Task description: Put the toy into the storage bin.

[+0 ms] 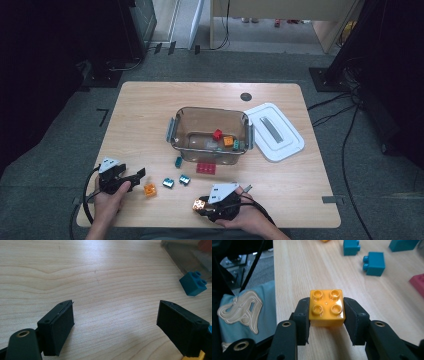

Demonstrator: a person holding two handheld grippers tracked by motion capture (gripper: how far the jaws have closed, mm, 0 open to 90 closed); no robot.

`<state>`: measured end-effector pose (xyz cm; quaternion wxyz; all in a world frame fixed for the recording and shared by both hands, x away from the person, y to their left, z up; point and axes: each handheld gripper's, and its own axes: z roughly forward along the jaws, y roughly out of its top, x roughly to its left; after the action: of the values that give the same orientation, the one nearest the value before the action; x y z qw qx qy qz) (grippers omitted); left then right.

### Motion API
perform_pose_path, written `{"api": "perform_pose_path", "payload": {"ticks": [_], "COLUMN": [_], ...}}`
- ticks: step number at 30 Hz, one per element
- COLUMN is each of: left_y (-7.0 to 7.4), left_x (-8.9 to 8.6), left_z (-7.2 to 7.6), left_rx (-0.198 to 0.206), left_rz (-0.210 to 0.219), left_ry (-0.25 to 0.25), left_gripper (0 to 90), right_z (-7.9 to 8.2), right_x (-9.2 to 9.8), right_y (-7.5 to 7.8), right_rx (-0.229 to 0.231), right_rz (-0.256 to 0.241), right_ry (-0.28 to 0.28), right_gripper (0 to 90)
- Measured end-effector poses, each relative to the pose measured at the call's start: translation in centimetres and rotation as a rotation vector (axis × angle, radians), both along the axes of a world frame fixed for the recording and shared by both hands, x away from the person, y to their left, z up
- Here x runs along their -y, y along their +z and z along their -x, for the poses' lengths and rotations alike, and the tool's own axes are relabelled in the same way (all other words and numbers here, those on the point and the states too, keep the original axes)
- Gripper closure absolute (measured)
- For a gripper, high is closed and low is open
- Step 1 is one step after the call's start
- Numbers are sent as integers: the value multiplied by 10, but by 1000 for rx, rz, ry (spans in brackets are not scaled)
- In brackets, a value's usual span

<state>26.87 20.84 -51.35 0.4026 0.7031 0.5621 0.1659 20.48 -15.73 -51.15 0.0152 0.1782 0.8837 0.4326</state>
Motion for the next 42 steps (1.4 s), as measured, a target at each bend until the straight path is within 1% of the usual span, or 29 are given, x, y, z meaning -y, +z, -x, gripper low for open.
{"api": "perform_pose_path", "payload": {"ticks": [4, 7, 11, 13, 17, 24, 28, 33, 37, 42], "left_y": [0, 0, 0, 0, 0, 0, 0, 0, 0, 0], "left_x": [0, 0, 0, 0, 0, 0, 0, 0, 0, 0], "left_z": [0, 0, 0, 0, 0, 0, 0, 0, 0, 0], "left_rx": [0, 0, 0, 0, -1, -1, 0, -1, 0, -1], "left_rz": [0, 0, -1, -1, -2, -1, 0, -1, 1, 1], "left_ry": [0, 0, 0, 1, 1, 1, 1, -1, 1, 0], "left_gripper": [142, 142, 142, 142, 142, 142, 142, 142, 142, 142], "right_z": [-3, -6, -10, -12, -17, -26, -30, -39, -47, -58], "right_x": [4, 8, 14, 16, 22, 28, 30, 34, 39, 47], "right_y": [7, 16, 30, 37, 50, 72, 82, 96, 108, 122], "right_rx": [-1, 1, 24, 28, 55, 79, 86, 101, 115, 114], "right_rz": [-29, -51, -68, -75, -83, -101, -107, -122, -131, -167], "right_ry": [-14, -26, -40, -48, -61, -85, -94, -113, -142, -175], "right_gripper": [595, 596, 596, 596, 597, 597, 597, 597, 598, 598]}}
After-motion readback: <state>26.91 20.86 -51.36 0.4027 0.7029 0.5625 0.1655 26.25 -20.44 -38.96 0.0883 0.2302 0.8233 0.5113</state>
